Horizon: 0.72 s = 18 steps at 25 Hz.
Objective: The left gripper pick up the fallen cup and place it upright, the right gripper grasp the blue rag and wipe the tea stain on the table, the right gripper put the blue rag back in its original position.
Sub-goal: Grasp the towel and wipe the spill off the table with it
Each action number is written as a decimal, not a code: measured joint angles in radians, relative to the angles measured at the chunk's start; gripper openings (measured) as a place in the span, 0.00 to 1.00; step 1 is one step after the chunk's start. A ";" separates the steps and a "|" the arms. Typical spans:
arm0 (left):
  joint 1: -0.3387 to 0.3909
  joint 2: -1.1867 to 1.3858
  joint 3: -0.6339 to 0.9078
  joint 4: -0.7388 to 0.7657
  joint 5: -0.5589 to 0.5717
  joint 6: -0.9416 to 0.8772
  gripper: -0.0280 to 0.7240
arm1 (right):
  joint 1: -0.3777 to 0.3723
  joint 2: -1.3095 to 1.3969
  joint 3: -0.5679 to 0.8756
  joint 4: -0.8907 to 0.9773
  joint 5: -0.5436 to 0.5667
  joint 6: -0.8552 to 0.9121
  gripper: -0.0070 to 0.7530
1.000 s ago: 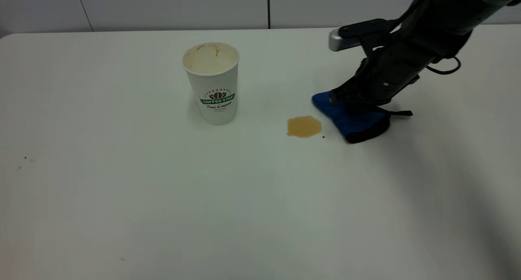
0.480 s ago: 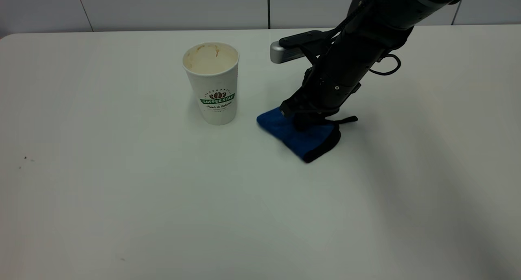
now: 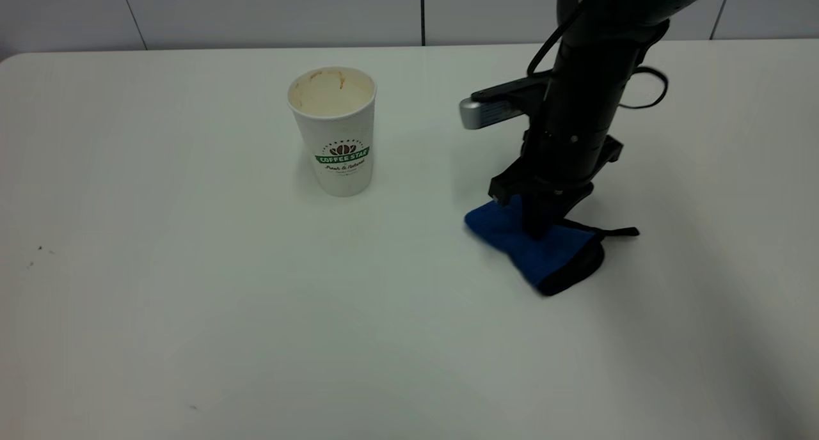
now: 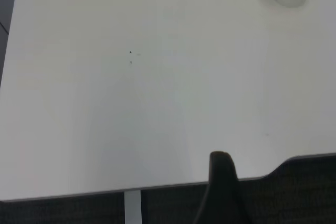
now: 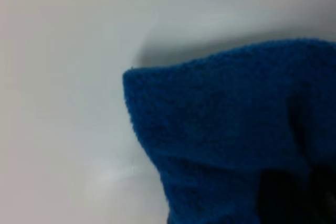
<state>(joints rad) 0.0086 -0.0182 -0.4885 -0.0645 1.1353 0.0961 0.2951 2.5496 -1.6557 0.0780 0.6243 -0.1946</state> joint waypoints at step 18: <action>0.000 0.000 0.000 0.000 0.000 -0.001 0.81 | 0.088 0.000 0.006 -0.013 -0.141 0.042 0.09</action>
<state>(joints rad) 0.0086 -0.0182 -0.4885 -0.0645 1.1355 0.0950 0.3835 2.5499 -1.6499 0.0648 0.4829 -0.1526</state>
